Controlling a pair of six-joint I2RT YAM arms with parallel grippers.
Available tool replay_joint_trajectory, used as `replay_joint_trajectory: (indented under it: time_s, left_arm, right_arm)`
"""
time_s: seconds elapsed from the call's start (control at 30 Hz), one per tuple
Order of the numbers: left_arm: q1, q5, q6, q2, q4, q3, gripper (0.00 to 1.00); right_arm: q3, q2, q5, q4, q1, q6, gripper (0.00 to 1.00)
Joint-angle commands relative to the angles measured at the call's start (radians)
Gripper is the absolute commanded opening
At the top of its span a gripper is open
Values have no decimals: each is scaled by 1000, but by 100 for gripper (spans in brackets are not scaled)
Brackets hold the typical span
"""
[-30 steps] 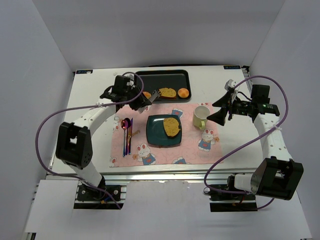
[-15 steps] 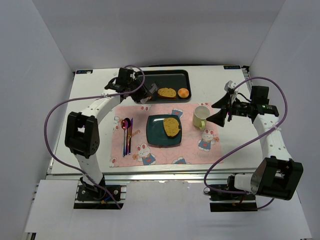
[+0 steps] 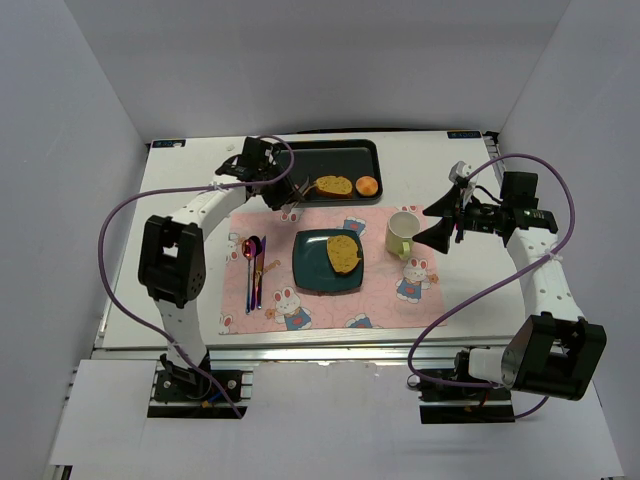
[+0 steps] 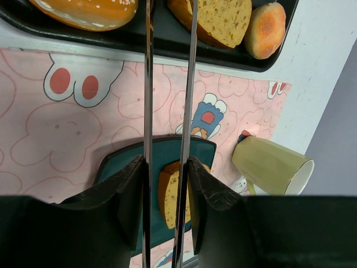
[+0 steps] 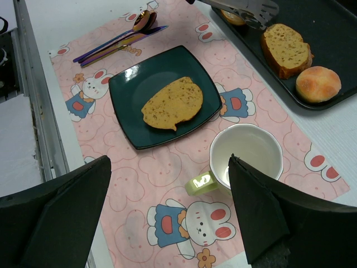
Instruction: Place the bread
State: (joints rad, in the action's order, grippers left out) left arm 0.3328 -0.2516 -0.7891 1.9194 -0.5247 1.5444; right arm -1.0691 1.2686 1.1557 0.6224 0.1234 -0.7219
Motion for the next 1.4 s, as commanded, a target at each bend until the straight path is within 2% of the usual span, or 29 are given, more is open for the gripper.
replay_joint_trajectory:
  time_s: [0.0, 1.37]
  left_arm:
    - [-3, -29, 22, 1, 9, 55, 45]
    - [-3, -103, 19, 3, 38, 20, 47]
  right_arm:
    - [-6, -11, 26, -21, 4, -5, 90]
    - [1, -8, 27, -18, 4, -4, 89]
